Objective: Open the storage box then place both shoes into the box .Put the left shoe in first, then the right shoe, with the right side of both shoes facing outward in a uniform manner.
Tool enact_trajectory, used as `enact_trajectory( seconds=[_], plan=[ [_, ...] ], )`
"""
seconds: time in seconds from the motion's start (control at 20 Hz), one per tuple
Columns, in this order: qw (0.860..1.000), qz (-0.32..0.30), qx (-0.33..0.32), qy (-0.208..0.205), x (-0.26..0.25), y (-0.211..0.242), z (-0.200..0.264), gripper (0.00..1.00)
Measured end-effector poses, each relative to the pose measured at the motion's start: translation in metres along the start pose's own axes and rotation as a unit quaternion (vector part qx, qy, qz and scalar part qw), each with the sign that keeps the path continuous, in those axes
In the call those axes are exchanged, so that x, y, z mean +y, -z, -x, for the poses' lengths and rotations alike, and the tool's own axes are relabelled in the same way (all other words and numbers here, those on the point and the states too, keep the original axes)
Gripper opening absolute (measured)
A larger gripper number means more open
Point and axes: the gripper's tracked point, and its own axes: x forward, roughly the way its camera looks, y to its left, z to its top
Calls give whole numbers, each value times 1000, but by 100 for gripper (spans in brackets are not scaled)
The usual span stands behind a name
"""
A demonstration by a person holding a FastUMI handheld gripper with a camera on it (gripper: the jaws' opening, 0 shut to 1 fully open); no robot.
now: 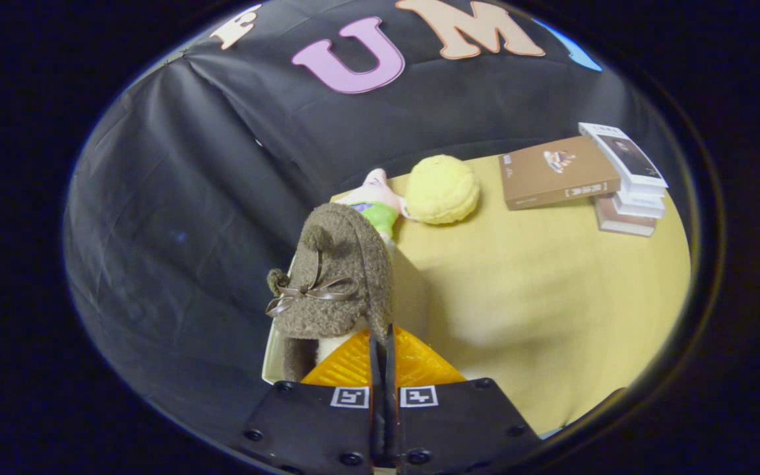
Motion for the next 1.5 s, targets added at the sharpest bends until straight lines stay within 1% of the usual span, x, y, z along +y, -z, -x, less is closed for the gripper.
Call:
enact_trajectory(
  seconds=[0.1,0.3,0.5,0.7,0.9,0.95,1.1,1.2,1.45,1.5],
  plan=[
    [1000,8,6,10,14,5,-18,4],
    [996,37,22,73,10,24,-53,3],
    [992,50,34,108,9,40,-73,4],
    [985,73,6,155,1,36,-79,4],
    [979,108,-2,174,1,36,-79,12],
    [979,110,-4,172,1,35,-80,15],
    [983,111,-12,143,16,33,-77,40],
    [985,125,-22,118,26,30,-75,57],
    [981,159,-87,68,50,9,-31,100],
    [979,166,-105,61,52,1,-18,100]
  ],
)
